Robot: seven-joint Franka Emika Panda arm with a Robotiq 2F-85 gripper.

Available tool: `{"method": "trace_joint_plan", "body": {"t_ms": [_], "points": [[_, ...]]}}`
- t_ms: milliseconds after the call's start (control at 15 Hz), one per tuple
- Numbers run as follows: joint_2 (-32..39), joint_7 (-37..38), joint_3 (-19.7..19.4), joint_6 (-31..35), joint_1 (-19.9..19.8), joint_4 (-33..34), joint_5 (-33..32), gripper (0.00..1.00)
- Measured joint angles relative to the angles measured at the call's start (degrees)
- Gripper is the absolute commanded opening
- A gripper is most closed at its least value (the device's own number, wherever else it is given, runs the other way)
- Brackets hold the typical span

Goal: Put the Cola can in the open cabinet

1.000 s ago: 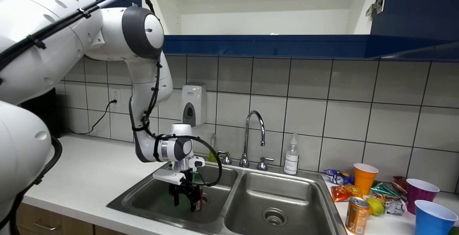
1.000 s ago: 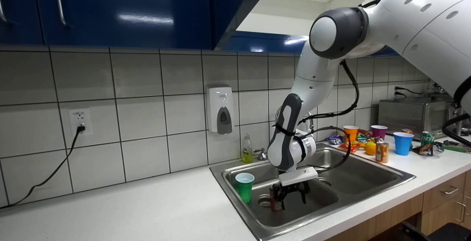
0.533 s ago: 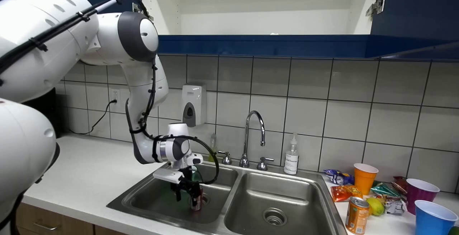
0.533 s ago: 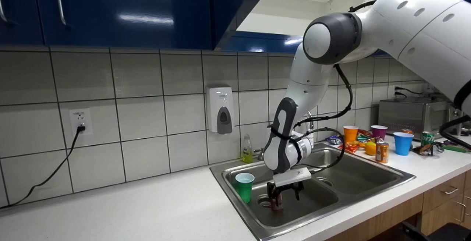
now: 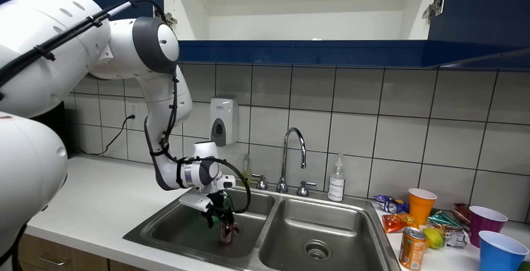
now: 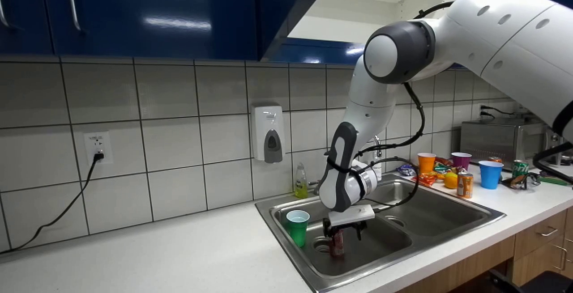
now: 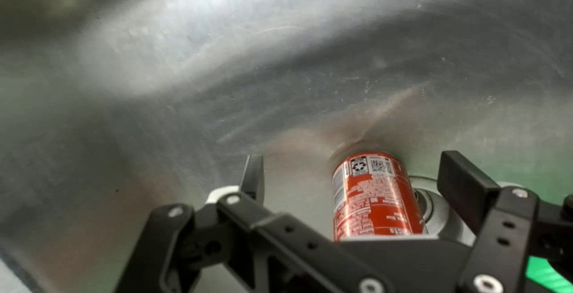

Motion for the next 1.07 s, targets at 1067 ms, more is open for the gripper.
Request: {"method": "trace_joint_plan", "body": {"t_ms": [1067], "points": [[3.7, 3.8, -4.8, 1.7, 5.2, 3.6, 1.5, 1.00]]}}
